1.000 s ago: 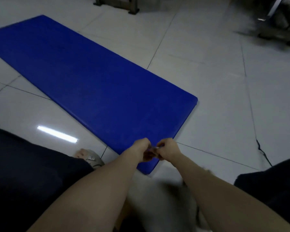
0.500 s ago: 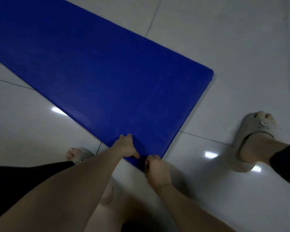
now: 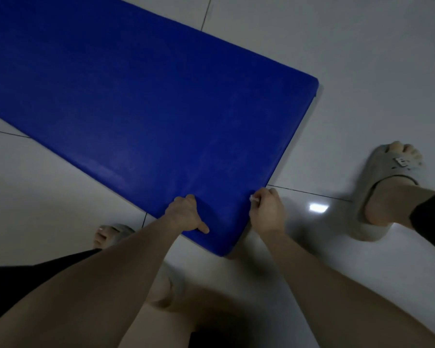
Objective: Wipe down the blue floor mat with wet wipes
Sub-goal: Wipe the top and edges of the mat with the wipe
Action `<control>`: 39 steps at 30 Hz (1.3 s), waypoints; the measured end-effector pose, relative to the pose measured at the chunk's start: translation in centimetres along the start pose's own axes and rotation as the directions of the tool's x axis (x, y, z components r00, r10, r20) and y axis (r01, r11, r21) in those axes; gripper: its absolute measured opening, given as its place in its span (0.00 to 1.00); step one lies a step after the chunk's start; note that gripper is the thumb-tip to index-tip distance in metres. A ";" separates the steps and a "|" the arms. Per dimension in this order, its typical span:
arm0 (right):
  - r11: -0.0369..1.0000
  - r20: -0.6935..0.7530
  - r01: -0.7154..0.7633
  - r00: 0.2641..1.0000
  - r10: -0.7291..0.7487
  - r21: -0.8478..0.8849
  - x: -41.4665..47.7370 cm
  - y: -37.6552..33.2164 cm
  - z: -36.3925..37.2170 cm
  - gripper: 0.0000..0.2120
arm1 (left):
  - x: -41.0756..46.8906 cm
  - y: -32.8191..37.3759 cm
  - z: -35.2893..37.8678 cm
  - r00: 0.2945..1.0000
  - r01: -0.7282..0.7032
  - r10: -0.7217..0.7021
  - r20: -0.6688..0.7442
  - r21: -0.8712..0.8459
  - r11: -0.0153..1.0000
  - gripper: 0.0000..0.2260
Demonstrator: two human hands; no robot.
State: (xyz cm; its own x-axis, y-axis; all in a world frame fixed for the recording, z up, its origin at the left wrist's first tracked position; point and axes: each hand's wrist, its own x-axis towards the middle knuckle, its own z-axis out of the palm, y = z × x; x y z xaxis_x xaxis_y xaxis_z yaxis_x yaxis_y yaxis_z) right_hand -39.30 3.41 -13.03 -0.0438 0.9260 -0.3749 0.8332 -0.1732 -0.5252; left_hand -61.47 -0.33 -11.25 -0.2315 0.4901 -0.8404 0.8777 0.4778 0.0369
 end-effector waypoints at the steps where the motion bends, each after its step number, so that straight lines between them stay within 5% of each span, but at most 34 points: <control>1: 0.999 0.035 0.031 0.999 -0.030 -0.027 -1.6 0.0 0.6 0.05 | 0.0 0.0 0.0 1.000 -0.001 0.001 -0.002 0.008 1.000 0.49; 5: 0.947 0.289 0.302 0.921 -0.260 -0.109 -8.1 0.1 2.8 0.05 | -0.4 0.4 0.0 1.000 0.018 -0.018 -0.010 0.033 0.999 0.50; 8: 0.897 0.336 0.420 0.872 -0.357 -0.137 -8.3 -0.3 2.9 0.05 | -0.4 0.6 -0.1 1.000 0.023 -0.023 -0.005 0.041 0.999 0.51; 11: 0.943 0.166 0.292 0.950 -0.265 -0.163 -5.0 -0.4 2.1 0.07 | -0.2 0.6 0.0 1.000 0.020 -0.020 -0.007 0.034 0.999 0.49; 16: 0.997 -0.101 0.018 0.995 -0.011 0.072 1.9 -0.4 -0.6 0.08 | 0.0 0.2 0.2 1.000 0.008 -0.008 -0.008 0.030 1.000 0.48; 19: 0.999 -0.089 0.036 0.995 -0.033 0.026 0.5 -0.1 -0.2 0.08 | -0.1 0.3 0.2 1.000 0.006 -0.006 -0.005 0.048 0.999 0.48; 25: 0.911 0.298 0.412 0.874 -0.385 -0.032 -9.4 -0.1 3.6 0.08 | -0.3 0.7 0.0 0.999 0.037 -0.036 -0.009 0.060 0.998 0.48; 28: 0.931 0.237 0.361 0.910 -0.339 -0.054 -7.5 -0.4 3.1 0.06 | 0.0 0.7 0.0 0.999 0.039 -0.038 -0.013 0.067 0.997 0.49; 33: 0.993 -0.123 0.039 0.992 -0.025 0.109 2.5 0.4 -1.1 0.06 | 0.2 0.4 0.5 0.999 0.033 -0.033 -0.010 0.043 0.999 0.49; 39: 0.985 -0.092 0.172 0.981 -0.171 0.007 3.3 1.0 -1.0 0.05 | 0.1 0.3 0.6 0.999 0.041 -0.040 -0.012 0.044 0.998 0.48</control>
State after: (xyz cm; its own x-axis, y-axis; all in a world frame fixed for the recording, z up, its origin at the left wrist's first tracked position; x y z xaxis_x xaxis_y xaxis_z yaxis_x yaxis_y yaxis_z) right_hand -38.06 6.62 -14.01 -0.1348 0.9688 -0.2078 0.8096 -0.0133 -0.5869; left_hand -60.99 -0.57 -11.63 -0.2716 0.4793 -0.8345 0.8851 0.4650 -0.0210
